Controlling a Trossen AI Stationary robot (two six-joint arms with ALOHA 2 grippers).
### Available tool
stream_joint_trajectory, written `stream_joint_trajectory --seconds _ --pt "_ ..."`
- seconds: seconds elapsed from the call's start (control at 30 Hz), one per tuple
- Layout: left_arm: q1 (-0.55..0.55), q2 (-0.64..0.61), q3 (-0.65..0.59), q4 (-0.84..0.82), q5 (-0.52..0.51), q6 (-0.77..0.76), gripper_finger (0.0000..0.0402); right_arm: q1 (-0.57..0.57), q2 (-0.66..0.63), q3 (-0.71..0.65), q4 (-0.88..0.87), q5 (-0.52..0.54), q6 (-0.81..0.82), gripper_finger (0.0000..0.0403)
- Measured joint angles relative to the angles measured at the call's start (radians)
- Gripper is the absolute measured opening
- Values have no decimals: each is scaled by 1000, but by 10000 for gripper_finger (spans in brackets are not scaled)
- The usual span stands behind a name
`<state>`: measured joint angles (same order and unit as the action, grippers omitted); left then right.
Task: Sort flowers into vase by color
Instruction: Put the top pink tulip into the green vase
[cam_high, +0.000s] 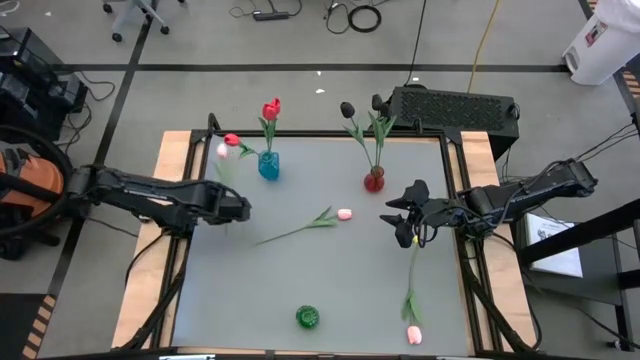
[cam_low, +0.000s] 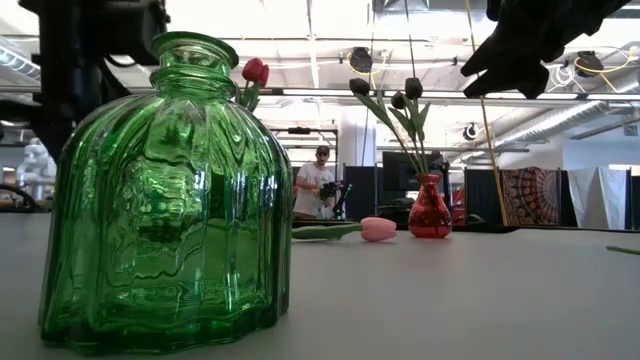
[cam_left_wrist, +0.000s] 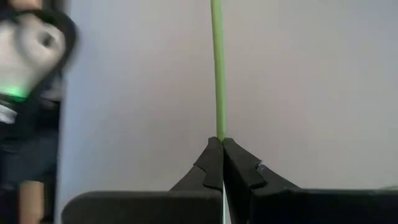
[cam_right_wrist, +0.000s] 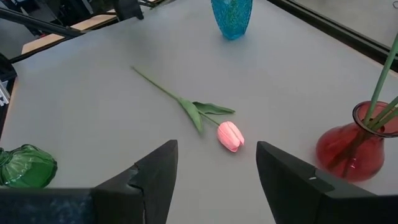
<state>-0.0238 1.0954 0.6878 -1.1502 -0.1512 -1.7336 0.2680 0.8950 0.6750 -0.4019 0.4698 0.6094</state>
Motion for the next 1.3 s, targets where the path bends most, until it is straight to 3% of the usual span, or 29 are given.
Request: stream_joint_trajectory --seconds 0.37,0.73,1.0,1.3 --pt "1 -146 140 -236 -205 -7 0 0 0 0 0 0 0 210" --pt "1 -177 359 -395 -382 78 0 0 0 0 0 0 0 210" --pt "1 -181 489 -419 -487 268 0 0 0 0 1 0 0 210" --pt "1 -217 604 -421 -496 594 0 0 0 0 1 0 0 210"
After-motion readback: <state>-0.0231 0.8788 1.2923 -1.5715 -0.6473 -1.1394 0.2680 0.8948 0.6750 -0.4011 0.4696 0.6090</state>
